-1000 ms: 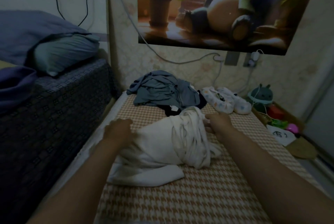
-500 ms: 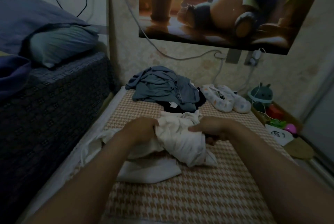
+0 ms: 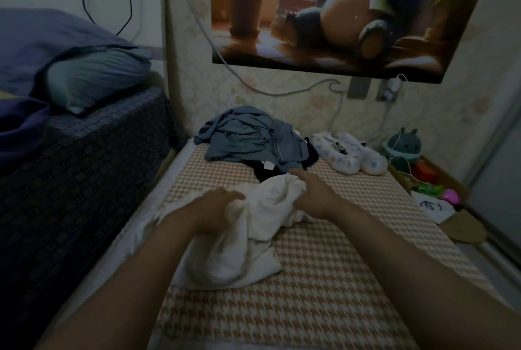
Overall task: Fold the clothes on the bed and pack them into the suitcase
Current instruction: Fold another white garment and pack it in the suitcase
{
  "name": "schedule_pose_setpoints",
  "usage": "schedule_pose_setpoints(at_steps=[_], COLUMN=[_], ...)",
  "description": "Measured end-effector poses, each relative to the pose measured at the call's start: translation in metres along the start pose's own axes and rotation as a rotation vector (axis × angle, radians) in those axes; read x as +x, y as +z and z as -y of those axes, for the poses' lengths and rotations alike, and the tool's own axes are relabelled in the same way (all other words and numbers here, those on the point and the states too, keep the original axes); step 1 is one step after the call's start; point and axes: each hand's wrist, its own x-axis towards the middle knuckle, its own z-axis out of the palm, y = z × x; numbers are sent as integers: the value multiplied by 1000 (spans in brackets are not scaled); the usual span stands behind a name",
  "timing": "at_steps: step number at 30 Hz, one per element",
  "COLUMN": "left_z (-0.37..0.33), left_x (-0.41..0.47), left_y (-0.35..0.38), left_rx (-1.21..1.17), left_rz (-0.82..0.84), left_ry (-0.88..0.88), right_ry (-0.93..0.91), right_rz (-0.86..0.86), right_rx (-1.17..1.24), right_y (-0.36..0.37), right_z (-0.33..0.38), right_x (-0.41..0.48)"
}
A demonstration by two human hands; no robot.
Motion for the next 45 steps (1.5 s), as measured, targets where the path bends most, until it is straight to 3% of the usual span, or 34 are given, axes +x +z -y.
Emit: schedule_pose_setpoints(at_steps=[1, 4, 6, 8, 11, 12, 13, 15, 17, 19, 21, 23, 25, 27, 29, 31, 34, 36, 38, 42, 43, 45], left_z=[-3, -12, -10, -5, 1, 4, 8, 15, 16, 12, 11, 11, 10, 13, 13, 10, 3, 0, 6, 43, 51, 56], left_x=[3, 4, 6, 11, 17, 19, 24, 40, 56, 65, 71, 73, 71, 66, 60, 58, 50, 39, 31, 17, 11, -1], left_y=[6, 16, 13, 5, -24, -36, -46, -60, -66, -58, -45, -31, -11, 17, 39, 45, 33, 17, -1, -28, -28, -19], left_rx=[26, 276, 382, 469, 651, 582, 427, 15, -342, -270, -6, 81, -2, 10, 184, 222, 100, 27, 80, 307, 367, 435], left_rz=[72, 168, 172, 21, -578, -760, -841, -835, -798, -738, -782, -859, -673, -230, 63, 61, -62, -117, -143, -43, 7, 61], left_ry=[-20, -75, -147, -181, -230, -277, -340, -345, -195, -128, -96, 48, 174, 142, 104, 86, 79, 82, 29, -289, -345, -364], right_ry=[-116, -151, -155, -190, -83, -38, 30, 243, 372, 287, 153, -55, -123, -56, -49, -85, -54, -127, -149, 112, 176, 210], right_rz=[88, 285, 242, 96, -124, -199, -257, -356, -378, -343, -304, -212, -92, 126, 417, 501, 345, 167, 110, 383, 477, 571], right_rx=[-144, -545, -760, -819, -467, -330, -177, 247, 585, 745, 592, 214, -46, -156, -358, -712, -912, -814, -556, 136, 173, -30], right_y=[9, 33, 44, 47, 42, 40, 36, 28, 23, 23, 29, 39, 46, 48, 50, 52, 54, 48, 35, 16, 16, 17], right_z=[-5, -10, -10, -8, 0, 4, 10, 20, 30, 34, 16, -5, -27, -36, -41, -49, -54, -45, -24, 7, 10, 8], right_x=[5, 15, 20, 29, 49, 57, 68, 90, 103, 107, 106, 103, 100, 91, 80, 71, 57, 51, 42, 20, 12, 1])
